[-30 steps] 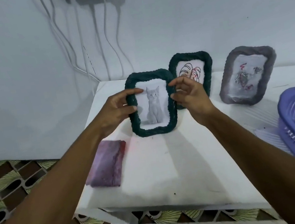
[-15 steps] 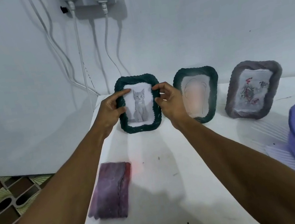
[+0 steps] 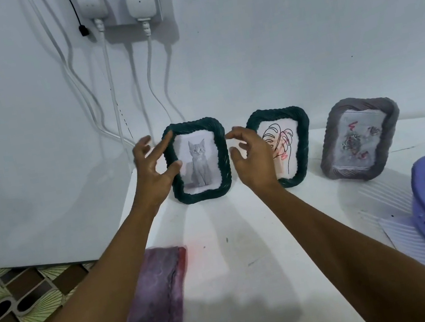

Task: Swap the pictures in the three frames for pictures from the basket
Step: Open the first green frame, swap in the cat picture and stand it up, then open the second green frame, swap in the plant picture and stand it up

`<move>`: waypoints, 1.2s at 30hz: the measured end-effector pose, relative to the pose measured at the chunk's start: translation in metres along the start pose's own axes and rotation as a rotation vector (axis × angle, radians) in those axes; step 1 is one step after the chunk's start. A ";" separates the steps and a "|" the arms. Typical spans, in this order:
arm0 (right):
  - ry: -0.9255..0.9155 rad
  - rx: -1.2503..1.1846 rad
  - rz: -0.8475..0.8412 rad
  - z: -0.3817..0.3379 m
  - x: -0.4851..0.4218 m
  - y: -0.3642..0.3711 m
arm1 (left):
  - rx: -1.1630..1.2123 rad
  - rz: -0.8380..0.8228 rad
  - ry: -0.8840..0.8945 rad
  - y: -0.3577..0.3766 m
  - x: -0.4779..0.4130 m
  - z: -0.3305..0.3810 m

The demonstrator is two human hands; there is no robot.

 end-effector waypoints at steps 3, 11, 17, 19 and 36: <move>-0.154 0.103 0.154 -0.010 -0.001 -0.042 | -0.221 0.211 0.211 0.003 0.012 0.032; 0.038 0.353 0.200 0.045 -0.014 -0.123 | -0.190 -0.380 0.129 0.144 0.040 0.050; 0.213 0.139 0.015 0.060 -0.006 -0.126 | -0.141 -0.430 -0.049 0.183 0.047 0.038; 0.223 0.068 0.029 0.054 0.000 -0.137 | -0.159 -0.366 0.010 0.175 0.049 0.044; 0.328 -0.422 -0.181 0.015 0.048 -0.172 | -0.246 -0.298 0.305 0.123 0.126 0.078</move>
Point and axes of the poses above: each hand's wrist, its own x-axis away from the middle knuckle, its own y-axis out of the palm, z = x × y, the point moved 7 cm from there along -x, towards the middle knuckle
